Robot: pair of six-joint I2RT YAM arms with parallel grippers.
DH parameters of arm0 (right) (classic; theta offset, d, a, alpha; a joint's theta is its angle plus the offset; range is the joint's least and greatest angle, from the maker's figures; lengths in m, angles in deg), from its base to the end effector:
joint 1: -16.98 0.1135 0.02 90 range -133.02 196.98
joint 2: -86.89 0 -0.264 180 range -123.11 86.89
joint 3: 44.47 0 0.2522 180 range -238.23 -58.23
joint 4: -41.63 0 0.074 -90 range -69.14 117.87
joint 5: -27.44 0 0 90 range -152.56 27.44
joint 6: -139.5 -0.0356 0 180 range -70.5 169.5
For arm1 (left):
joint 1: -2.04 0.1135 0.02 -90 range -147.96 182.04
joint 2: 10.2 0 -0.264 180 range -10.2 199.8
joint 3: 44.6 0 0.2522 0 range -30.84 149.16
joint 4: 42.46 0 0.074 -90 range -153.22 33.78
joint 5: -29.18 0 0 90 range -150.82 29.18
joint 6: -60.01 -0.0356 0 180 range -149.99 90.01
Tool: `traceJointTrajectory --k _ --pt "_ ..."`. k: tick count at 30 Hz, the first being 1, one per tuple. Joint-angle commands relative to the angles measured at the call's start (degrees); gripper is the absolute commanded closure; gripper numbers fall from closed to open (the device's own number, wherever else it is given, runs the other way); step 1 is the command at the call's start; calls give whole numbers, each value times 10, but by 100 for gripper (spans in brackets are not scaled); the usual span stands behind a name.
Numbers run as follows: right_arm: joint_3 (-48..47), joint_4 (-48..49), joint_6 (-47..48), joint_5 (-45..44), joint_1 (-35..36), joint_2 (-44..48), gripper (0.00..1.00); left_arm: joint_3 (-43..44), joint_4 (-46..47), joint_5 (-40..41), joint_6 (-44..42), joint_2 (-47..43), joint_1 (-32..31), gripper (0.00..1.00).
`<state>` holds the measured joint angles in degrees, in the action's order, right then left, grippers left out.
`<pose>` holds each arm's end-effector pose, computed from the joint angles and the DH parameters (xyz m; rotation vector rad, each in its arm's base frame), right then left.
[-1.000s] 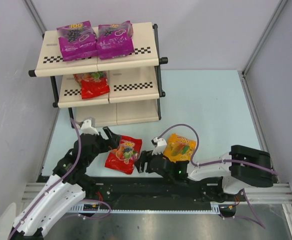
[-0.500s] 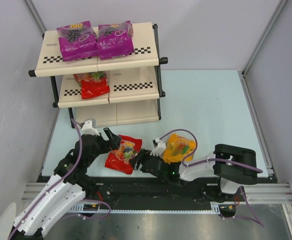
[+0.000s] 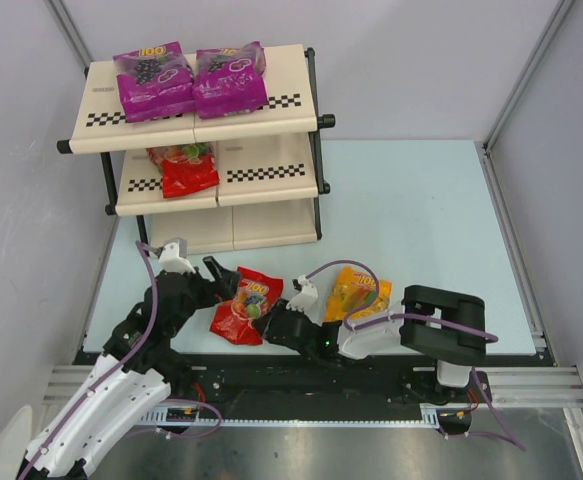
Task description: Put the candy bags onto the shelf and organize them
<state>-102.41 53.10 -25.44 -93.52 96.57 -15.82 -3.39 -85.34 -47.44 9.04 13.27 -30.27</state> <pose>0.0803 0.3355 0.1360 0.2412 2.2299 1.0321 0.1028 -0.0552 0.2493 -0.2708 2.0238 -0.5604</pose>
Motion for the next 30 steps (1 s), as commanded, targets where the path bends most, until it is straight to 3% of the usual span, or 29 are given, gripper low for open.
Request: traceJointTrajectory --k 1,4,9,13,16,20,30 --pt "-12 -27 23 -7 -3 8 91 17 -3 -1 -3 -9 -3 3" --pt "-12 -58 110 -38 -1 51 99 20 -7 0 -5 -14 -3 3" --pt "-13 -78 341 -34 -1 148 100 22 -13 8 -7 -24 -3 3" --pt "-13 -108 456 -32 -1 232 100 20 -12 16 1 -32 -3 3" --pt "-12 -101 530 5 -15 294 100 15 -6 22 9 -37 -3 3" --pt "-20 -91 580 128 -72 354 100 9 -5 24 12 -46 -3 3" --pt "-157 -106 711 351 -203 339 100 -7 17 18 11 -47 -3 3"
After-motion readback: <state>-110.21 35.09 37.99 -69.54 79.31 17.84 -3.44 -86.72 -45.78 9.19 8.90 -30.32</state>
